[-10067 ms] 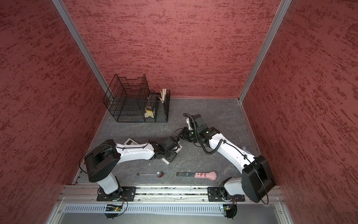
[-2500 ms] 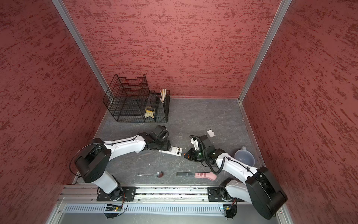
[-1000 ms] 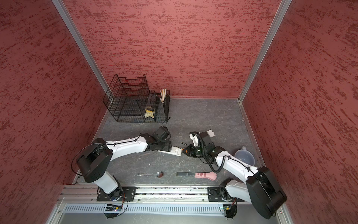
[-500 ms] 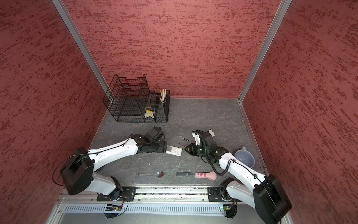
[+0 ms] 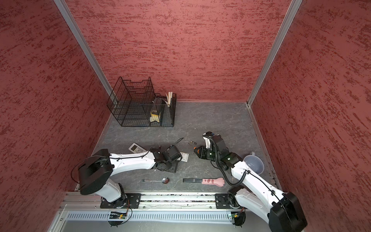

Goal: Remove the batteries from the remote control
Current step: 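Release the white remote with the left gripper while the right gripper lifts the screwdriver away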

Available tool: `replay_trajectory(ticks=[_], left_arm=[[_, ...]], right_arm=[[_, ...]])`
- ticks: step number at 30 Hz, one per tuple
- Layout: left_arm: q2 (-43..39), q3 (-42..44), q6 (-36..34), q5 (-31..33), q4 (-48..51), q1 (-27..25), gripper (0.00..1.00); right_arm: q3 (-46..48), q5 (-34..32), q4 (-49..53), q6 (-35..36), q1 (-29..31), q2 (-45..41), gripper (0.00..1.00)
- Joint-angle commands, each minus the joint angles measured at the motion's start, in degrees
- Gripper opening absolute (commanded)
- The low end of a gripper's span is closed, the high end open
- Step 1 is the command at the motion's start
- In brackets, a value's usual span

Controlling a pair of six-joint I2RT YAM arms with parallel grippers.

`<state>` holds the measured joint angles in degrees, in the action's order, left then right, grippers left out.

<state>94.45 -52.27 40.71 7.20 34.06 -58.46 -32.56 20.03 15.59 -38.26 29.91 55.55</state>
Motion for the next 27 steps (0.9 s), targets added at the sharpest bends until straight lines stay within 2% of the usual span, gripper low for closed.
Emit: replay_trajectory(ticks=[1, 9, 15, 20, 27], left_arm=[[3.10, -3.23, 0.88, 2.73, -0.30, -0.17, 0.64], [8.60, -7.23, 0.42, 4.40, -0.86, 1.44, 0.64], [11.45, -10.15, -1.78, 5.41, -1.50, 3.57, 0.64], [13.51, -12.68, -5.24, 5.28, -2.69, 5.86, 0.64], [15.92, -15.90, -8.50, 4.67, -3.68, 8.34, 0.64]], right_arm=[[0.48, -3.16, -0.50, -1.09, -1.03, -1.36, 0.00], [3.25, -7.27, -1.66, -2.44, -2.99, -3.32, 0.00], [5.43, -14.81, -2.15, -2.08, -4.28, -2.63, 0.00], [7.73, -17.82, -7.55, -2.49, -5.43, 0.17, 0.00], [9.41, -17.20, -17.51, -2.52, -7.90, 8.12, 0.00]])
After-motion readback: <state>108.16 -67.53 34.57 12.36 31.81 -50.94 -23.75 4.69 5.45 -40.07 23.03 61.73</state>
